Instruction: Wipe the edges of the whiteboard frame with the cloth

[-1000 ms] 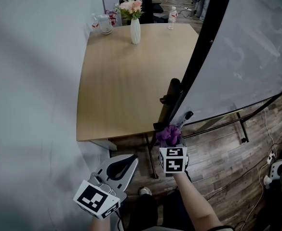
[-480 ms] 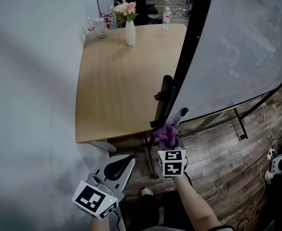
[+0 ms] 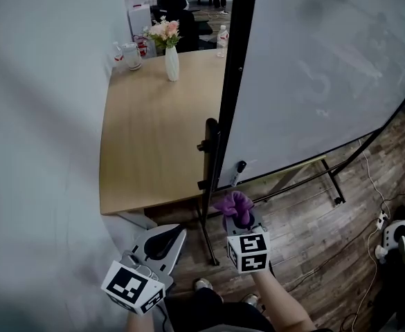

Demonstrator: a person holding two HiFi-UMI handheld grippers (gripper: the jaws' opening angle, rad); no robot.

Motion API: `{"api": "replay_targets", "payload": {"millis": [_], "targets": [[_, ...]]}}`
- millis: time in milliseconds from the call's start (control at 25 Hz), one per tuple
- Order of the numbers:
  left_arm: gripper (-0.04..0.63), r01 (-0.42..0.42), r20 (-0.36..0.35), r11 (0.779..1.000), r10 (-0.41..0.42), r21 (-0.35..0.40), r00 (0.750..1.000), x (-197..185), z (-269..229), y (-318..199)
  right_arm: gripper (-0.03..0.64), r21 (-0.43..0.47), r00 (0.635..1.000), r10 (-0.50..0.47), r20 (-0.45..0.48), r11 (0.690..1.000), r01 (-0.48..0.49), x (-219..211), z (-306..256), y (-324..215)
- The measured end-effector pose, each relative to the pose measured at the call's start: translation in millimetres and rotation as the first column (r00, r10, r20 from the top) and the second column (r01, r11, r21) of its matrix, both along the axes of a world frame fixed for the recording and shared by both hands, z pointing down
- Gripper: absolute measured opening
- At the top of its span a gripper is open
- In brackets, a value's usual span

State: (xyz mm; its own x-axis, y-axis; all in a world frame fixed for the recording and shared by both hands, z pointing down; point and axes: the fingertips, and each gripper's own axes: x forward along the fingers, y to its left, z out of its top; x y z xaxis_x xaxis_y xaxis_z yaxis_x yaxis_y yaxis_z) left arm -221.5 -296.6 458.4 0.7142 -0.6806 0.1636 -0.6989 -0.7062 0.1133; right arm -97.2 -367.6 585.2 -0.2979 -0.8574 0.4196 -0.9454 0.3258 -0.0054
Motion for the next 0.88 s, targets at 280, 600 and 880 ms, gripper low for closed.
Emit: {"api": "replay_targets", "payload": {"millis": [280,600,880], "targets": [[0.017,0.003,-0.001,1.0,-0.003,0.029,1.0,25,-16,13,0.064,0.049,0.998,-0.056,0.018,0.997,0.055,23,-43,33],[0.017,-0.004,-0.014,0.998,0.005,0.062,1.0,62,-37,38,0.064,0.119,0.996,-0.085,0.037,0.99,0.08,59,-91,71],[0.017,-0.018,-0.023,0.995,0.02,0.098,1.0,96,-54,61,0.065,0.173,0.994,-0.084,0.068,0.982,0.071,96,-129,106]]}}
